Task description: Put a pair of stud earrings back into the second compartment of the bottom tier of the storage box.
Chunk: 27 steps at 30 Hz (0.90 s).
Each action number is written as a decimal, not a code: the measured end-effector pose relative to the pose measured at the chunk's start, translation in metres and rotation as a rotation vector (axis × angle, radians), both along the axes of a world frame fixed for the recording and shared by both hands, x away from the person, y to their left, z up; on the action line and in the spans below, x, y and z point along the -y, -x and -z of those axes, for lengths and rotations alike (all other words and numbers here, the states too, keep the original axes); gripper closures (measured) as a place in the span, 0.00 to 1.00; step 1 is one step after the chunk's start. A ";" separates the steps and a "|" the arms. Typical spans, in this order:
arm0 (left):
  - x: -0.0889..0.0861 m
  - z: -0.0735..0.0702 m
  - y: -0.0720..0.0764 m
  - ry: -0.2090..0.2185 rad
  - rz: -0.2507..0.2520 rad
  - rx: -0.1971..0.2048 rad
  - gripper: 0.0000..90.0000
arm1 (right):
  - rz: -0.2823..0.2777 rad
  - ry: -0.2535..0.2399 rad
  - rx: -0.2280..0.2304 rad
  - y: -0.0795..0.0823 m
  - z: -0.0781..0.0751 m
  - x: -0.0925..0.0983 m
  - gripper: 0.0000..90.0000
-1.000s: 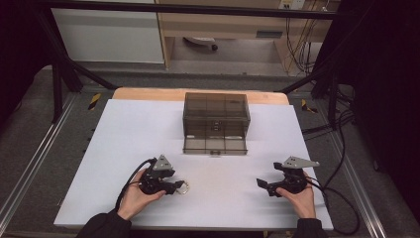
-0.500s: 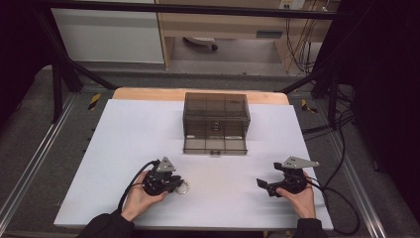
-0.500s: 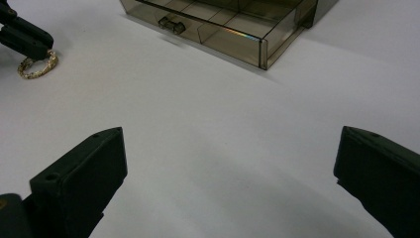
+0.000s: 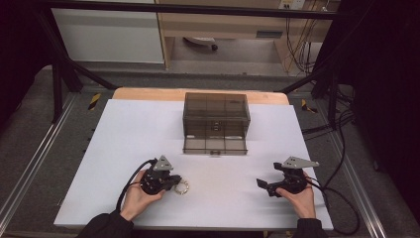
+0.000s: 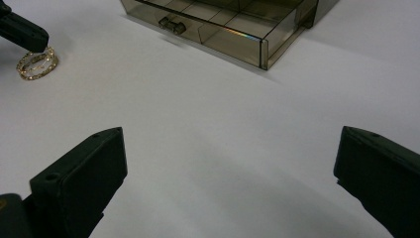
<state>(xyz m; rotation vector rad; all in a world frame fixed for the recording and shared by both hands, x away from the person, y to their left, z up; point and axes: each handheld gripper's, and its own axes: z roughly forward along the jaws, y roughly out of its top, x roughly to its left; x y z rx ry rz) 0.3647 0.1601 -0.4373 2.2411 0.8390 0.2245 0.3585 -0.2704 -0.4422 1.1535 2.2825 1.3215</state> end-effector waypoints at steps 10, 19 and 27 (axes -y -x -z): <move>-0.004 -0.010 0.000 0.015 -0.013 0.006 0.96 | 0.001 -0.002 -0.001 0.000 0.000 0.000 0.01; -0.005 -0.020 -0.004 0.023 -0.032 0.016 0.96 | 0.002 -0.003 -0.001 0.000 0.000 0.000 0.01; 0.010 -0.030 -0.016 0.039 -0.038 0.019 0.96 | 0.000 -0.003 0.001 0.000 0.000 0.000 0.01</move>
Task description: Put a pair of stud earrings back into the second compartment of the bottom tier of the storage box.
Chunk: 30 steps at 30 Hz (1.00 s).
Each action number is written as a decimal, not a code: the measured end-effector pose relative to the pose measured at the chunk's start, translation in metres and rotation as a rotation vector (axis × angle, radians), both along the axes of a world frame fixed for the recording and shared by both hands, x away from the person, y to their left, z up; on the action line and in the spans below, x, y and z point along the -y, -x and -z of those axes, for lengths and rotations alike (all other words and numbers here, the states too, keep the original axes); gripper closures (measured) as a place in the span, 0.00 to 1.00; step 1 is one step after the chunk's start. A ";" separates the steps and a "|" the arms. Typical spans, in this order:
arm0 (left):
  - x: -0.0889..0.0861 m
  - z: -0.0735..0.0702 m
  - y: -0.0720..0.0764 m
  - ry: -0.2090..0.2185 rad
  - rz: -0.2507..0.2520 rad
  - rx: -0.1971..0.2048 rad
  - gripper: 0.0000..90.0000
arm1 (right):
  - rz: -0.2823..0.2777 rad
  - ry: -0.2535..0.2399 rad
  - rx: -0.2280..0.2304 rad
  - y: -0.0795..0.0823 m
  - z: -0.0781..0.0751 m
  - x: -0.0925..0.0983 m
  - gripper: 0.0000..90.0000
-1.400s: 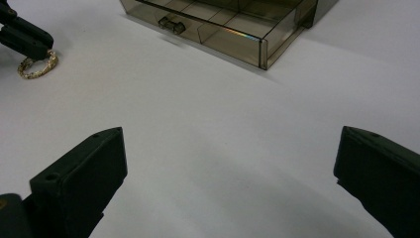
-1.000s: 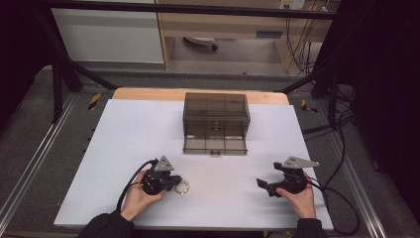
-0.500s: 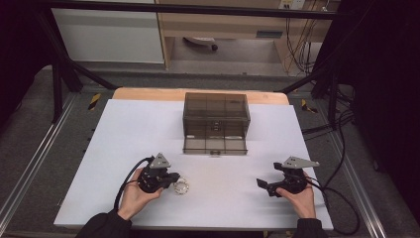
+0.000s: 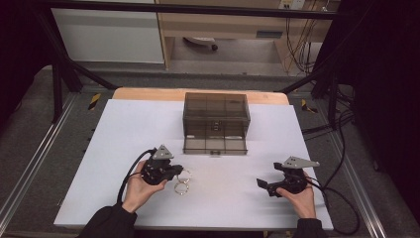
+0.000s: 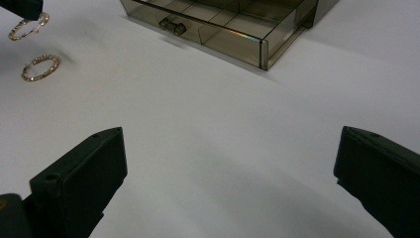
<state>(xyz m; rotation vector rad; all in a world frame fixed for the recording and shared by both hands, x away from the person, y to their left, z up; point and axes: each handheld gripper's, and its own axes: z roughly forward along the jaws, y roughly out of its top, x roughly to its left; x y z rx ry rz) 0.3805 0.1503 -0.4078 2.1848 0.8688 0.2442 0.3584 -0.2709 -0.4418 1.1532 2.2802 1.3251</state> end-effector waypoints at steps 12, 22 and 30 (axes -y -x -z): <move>0.026 -0.011 -0.019 -0.007 0.012 0.008 0.96 | -0.001 0.000 -0.002 0.000 0.000 0.000 0.01; 0.048 -0.015 -0.038 -0.012 0.005 0.015 0.96 | -0.002 0.001 -0.001 0.000 0.000 0.000 0.01; 0.061 -0.018 -0.051 -0.016 -0.004 0.022 0.96 | -0.003 0.002 -0.004 0.000 0.000 0.000 0.01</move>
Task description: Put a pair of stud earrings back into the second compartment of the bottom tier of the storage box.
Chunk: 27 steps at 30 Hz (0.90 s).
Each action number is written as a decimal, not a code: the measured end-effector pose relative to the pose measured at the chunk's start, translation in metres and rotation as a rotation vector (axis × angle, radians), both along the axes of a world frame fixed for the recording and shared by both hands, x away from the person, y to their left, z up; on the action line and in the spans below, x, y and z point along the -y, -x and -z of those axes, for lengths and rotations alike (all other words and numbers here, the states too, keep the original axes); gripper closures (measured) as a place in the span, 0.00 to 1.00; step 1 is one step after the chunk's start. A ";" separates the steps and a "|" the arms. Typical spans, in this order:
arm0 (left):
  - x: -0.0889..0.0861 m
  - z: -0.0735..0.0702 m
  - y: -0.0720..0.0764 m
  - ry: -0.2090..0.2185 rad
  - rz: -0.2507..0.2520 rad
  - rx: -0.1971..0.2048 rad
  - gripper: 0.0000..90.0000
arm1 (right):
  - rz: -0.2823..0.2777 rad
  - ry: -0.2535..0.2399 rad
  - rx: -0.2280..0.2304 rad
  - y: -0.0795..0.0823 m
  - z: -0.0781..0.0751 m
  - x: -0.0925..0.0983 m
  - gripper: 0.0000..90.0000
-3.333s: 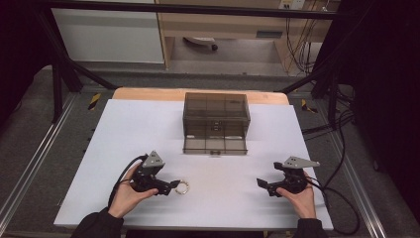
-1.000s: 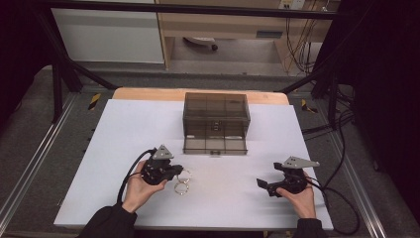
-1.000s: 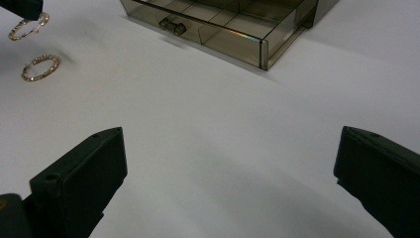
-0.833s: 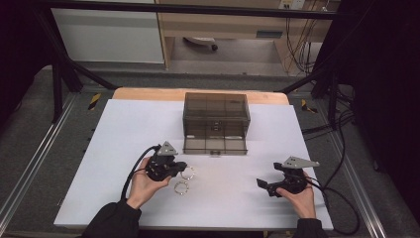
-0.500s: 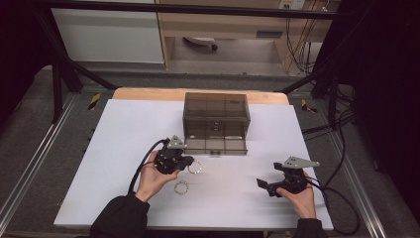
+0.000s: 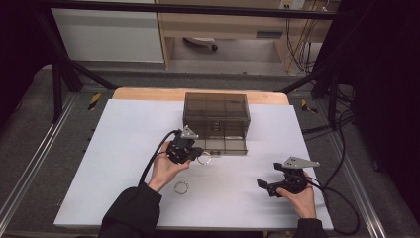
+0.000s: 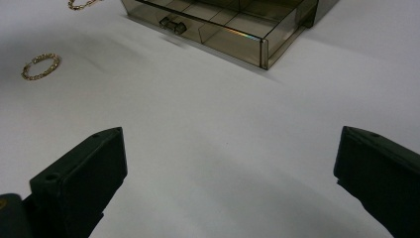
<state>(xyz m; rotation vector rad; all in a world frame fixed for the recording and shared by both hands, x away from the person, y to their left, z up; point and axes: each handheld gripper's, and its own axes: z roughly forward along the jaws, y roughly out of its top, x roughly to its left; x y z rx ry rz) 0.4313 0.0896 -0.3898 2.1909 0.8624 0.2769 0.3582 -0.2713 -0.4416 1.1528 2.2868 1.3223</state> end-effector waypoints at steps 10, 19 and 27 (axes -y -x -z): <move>0.013 -0.009 -0.021 0.000 -0.023 0.008 0.96 | -0.001 -0.001 0.000 0.000 0.000 0.000 0.01; 0.025 -0.013 -0.037 -0.016 -0.033 0.024 0.96 | -0.001 -0.002 0.003 0.000 0.000 0.000 0.01; 0.036 -0.001 -0.051 -0.029 -0.040 0.033 0.96 | -0.001 0.001 0.001 0.000 0.000 0.001 0.01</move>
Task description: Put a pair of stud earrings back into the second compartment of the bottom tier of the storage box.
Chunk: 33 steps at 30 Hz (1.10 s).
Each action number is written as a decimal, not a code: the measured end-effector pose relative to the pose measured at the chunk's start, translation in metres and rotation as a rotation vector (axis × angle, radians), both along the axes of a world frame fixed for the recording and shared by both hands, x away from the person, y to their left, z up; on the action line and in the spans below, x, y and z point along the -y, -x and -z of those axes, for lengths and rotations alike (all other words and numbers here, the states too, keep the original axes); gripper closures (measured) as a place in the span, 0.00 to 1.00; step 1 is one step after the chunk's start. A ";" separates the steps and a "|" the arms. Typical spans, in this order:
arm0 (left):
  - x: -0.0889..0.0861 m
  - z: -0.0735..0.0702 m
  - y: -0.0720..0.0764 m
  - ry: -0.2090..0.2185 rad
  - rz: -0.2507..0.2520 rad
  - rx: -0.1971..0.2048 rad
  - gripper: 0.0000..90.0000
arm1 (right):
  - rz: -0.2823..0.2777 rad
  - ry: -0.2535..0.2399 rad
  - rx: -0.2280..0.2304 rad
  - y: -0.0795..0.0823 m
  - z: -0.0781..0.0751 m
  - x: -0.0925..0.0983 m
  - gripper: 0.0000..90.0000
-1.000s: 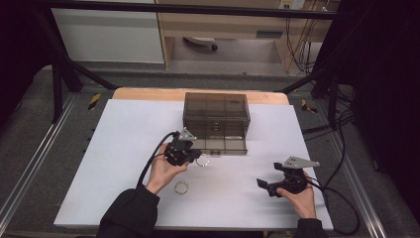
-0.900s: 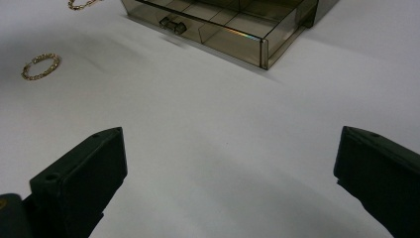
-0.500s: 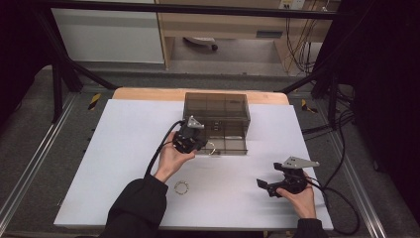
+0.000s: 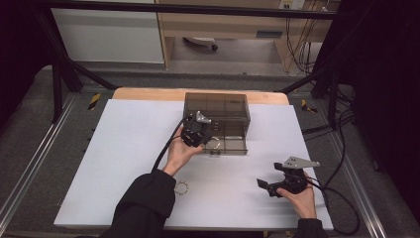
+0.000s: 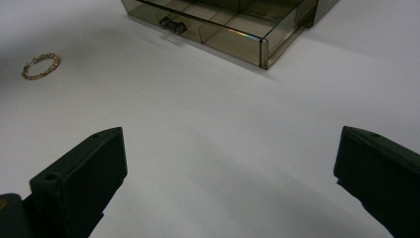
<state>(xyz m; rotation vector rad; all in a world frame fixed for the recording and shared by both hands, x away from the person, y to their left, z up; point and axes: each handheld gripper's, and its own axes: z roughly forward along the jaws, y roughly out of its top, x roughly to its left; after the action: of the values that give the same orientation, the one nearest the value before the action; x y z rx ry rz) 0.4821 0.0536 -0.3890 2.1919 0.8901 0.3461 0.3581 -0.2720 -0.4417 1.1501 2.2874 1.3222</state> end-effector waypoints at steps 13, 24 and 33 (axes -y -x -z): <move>0.010 0.025 -0.018 -0.025 -0.047 -0.022 0.96 | 0.001 -0.002 -0.005 0.000 0.001 -0.001 0.01; 0.013 0.032 -0.017 -0.024 -0.023 -0.020 0.92 | 0.003 -0.005 -0.006 0.001 0.001 -0.001 0.01; -0.001 0.013 0.001 -0.002 0.004 -0.006 0.66 | 0.006 -0.006 -0.003 0.001 0.000 0.000 0.01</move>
<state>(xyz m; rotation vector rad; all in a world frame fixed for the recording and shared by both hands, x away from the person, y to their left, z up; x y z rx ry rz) 0.4808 0.0550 -0.4024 2.1974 0.8890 0.3383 0.3571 -0.2718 -0.4419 1.1606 2.2822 1.3272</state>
